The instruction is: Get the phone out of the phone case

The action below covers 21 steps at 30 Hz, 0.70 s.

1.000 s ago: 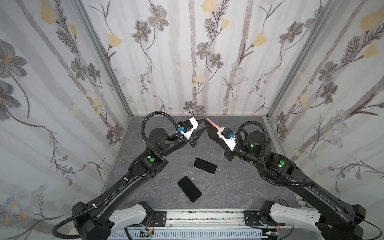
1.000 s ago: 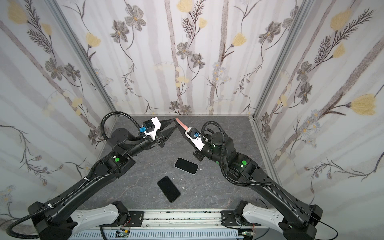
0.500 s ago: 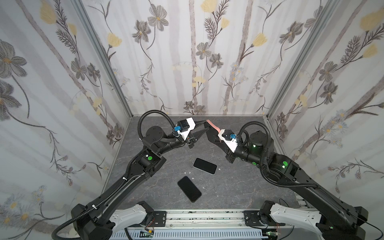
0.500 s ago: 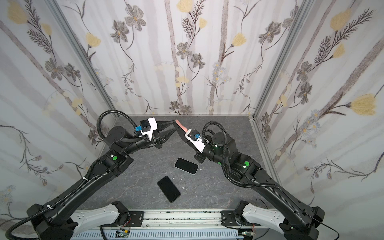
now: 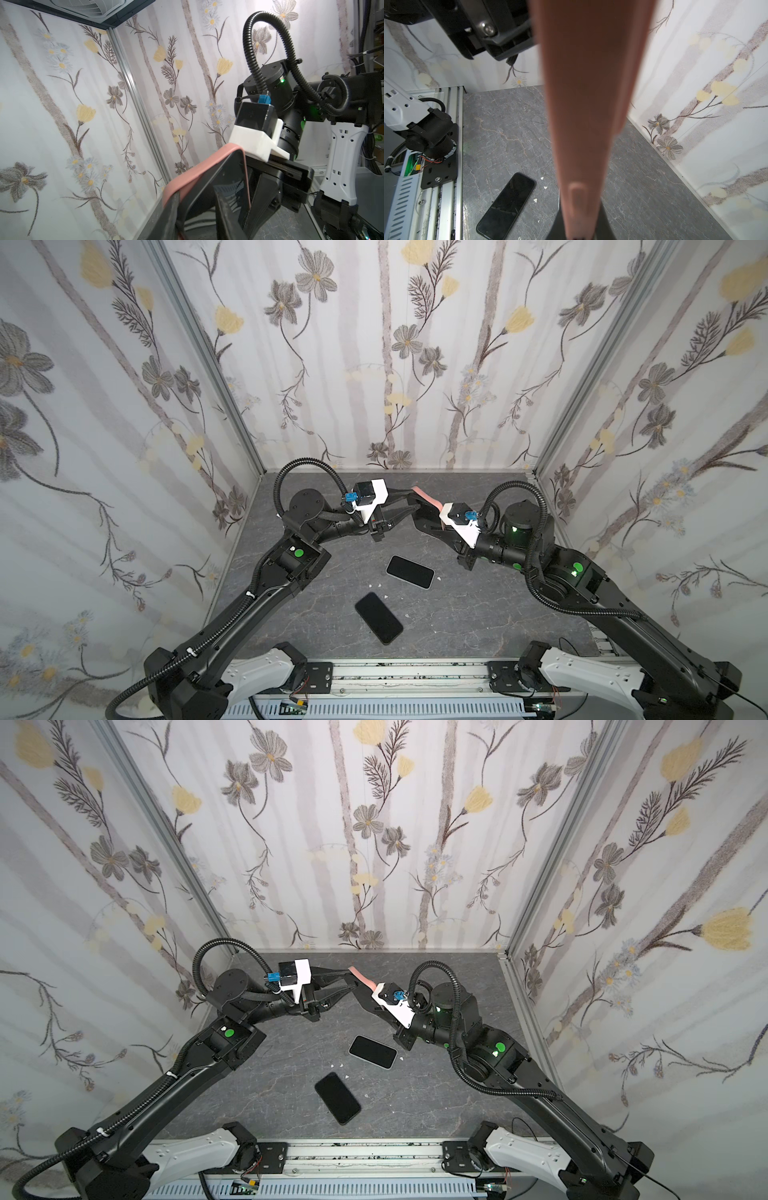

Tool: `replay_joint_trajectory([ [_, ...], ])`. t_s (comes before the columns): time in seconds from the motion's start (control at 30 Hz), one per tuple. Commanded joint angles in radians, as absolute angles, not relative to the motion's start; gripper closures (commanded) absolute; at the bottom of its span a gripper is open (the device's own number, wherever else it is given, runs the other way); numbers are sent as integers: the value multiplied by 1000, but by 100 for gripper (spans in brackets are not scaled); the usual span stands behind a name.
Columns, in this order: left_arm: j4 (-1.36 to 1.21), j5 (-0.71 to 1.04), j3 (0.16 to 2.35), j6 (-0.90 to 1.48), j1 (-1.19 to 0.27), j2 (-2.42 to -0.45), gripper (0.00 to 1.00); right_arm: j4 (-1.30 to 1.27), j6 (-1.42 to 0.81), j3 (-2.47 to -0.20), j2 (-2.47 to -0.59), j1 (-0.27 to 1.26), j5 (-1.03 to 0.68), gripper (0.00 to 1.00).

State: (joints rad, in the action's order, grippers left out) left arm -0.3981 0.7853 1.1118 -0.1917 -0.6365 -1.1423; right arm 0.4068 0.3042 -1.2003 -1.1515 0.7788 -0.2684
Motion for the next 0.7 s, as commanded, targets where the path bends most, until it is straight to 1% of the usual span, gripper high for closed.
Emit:
replay_joint_trajectory([
  [0.0, -319, 989, 1108, -148, -640, -1158, 72, 175, 301, -1191, -1135, 747, -467, 100],
  [0.13, -396, 1030, 1091, -86, -640, -1150, 71, 80, 250, -1158, -1103, 708, -534, 100],
  [0.23, -490, 1066, 1085, -3, -642, -1156, 69, -18, 194, -1125, -1082, 691, -576, 100],
  [0.4, -549, 1064, 1089, 51, -674, -1172, 66, -205, 98, -1076, -1066, 681, -617, 100],
  [0.53, -555, 1060, 1083, 55, -690, -1187, 67, -193, 101, -1103, -1092, 681, -625, 100],
  [0.67, -555, 1053, 1067, 54, -693, -1190, 71, -115, 121, -1142, -1118, 681, -580, 100],
])
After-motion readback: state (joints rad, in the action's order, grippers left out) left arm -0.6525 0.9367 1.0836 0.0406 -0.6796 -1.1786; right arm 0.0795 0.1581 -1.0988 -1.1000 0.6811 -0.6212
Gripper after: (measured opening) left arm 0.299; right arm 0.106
